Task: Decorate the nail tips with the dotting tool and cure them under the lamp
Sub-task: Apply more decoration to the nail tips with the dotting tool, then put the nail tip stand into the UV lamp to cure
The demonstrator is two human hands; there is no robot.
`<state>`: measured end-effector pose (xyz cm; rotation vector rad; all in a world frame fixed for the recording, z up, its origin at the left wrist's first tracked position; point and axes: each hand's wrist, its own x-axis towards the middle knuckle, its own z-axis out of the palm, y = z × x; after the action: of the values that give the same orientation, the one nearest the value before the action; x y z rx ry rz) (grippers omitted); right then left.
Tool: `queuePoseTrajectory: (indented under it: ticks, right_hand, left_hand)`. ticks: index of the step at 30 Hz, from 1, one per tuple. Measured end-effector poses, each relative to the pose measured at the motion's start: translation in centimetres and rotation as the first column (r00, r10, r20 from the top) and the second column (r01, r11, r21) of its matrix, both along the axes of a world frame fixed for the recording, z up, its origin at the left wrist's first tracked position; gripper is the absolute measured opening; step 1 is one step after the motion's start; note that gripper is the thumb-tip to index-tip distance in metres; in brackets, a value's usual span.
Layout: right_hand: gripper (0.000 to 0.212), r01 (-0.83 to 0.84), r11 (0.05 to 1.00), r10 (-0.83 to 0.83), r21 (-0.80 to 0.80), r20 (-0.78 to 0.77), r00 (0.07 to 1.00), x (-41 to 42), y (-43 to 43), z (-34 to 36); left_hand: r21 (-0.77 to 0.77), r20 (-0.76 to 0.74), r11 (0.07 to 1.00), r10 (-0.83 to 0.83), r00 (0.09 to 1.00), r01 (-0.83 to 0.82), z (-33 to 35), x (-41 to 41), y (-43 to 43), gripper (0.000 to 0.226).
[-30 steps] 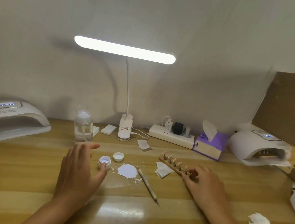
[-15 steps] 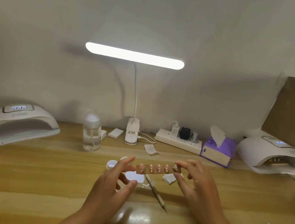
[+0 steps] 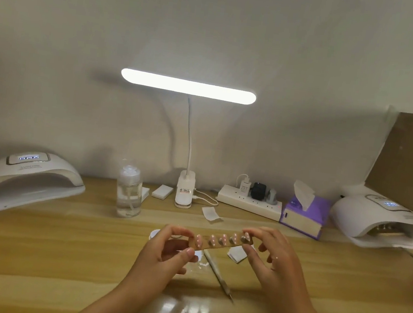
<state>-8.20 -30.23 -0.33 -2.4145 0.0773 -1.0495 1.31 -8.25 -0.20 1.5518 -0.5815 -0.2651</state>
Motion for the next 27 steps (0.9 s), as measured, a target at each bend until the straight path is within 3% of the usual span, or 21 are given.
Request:
queuePoseTrajectory:
  ticks: [3, 5, 8, 12, 14, 17, 21, 25, 27]
  right_hand:
    - [0.034, -0.003, 0.995, 0.006, 0.101, -0.037, 0.999, -0.2, -0.5, 0.5]
    - [0.038, -0.028, 0.948, 0.050, 0.317, -0.060, 0.997, -0.2, -1.0, 1.0]
    - [0.034, 0.024, 0.725, 0.017, 0.688, -0.053, 0.998, -0.2, -2.1, 1.6]
    - [0.023, 0.076, 0.389, -0.058, 0.918, -0.058, 0.997, -0.1, -3.4, 1.3]
    - [0.020, 0.102, 0.314, -0.038, 0.944, -0.094, 0.995, 0.0, -3.7, 1.0]
    - [0.018, 0.108, 0.279, -0.002, 0.954, -0.112, 0.994, 0.1, -4.2, 0.9]
    - [0.009, 0.170, 0.325, -0.037, 0.930, -0.167, 0.985, -0.7, -6.0, 1.2]
    - [0.017, 0.114, 0.208, -0.300, 0.972, -0.048, 0.953, -1.9, -9.0, 1.8]
    - [0.023, 0.122, 0.201, -0.427, 0.972, -0.025, 0.904, -2.6, -11.0, 2.0]
  left_hand:
    - [-0.064, -0.116, 0.997, -0.039, 0.992, 0.032, 0.5, -0.3, -1.2, 0.017]
    - [-0.106, -0.239, 0.994, -0.047, 0.970, 0.022, 0.9, -0.4, -2.4, 0.019]
    - [-0.160, -0.419, 0.986, -0.106, 0.902, 0.042, 1.7, -0.7, -5.1, 0.026]
    - [-0.206, -0.529, 0.979, -0.121, 0.840, 0.011, 2.0, -2.1, -9.9, 0.029]
    - [-0.215, -0.585, 0.976, -0.093, 0.806, -0.043, 1.7, -3.1, -12.7, 0.030]
    - [-0.263, -0.603, 0.959, -0.075, 0.794, -0.109, 1.1, -4.2, -16.0, 0.024]
    - [-0.290, -0.615, 0.945, -0.061, 0.786, -0.153, 0.5, -4.5, -18.2, 0.016]
    - [-0.215, -0.510, 0.964, 0.025, 0.860, -0.156, 0.0, -3.7, -18.5, 0.016]
    - [-0.203, -0.485, 0.969, 0.025, 0.874, -0.140, -0.1, -3.6, -18.5, 0.017]
